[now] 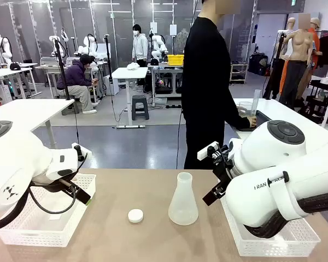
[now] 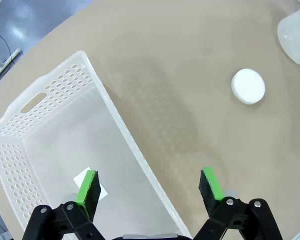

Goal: Prepare the solutions needed for the experiment.
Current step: Pick up the Plastic Funnel and insert it into the Big flask.

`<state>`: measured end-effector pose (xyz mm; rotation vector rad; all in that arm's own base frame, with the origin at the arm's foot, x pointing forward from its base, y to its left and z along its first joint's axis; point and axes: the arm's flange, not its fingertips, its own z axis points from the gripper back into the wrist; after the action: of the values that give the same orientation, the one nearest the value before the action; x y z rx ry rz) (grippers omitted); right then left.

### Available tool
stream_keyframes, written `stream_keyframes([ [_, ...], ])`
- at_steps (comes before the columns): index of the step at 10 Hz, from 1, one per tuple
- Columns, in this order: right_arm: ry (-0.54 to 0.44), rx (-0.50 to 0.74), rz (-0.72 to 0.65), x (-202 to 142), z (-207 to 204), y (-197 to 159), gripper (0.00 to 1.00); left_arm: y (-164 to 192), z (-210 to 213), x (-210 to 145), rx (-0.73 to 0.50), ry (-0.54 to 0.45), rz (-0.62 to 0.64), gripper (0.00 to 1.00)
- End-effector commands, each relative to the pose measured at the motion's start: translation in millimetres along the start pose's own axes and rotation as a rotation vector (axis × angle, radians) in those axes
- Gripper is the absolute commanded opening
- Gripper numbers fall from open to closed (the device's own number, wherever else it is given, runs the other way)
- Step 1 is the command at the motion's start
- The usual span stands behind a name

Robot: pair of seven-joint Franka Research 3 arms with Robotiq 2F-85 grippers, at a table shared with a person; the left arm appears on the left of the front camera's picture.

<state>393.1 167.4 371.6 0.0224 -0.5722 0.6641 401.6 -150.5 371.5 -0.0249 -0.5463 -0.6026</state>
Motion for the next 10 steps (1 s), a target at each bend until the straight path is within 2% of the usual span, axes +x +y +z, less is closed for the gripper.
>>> stream_keyframes([
  [1,0.000,0.000,0.000,0.0,0.0,0.0,1.00,-0.2,0.0,0.1,0.000,0.000,0.000,1.00],
  [10,0.000,0.000,0.000,0.0,0.0,0.0,1.00,-0.2,0.0,0.1,0.000,0.000,0.000,1.00],
])
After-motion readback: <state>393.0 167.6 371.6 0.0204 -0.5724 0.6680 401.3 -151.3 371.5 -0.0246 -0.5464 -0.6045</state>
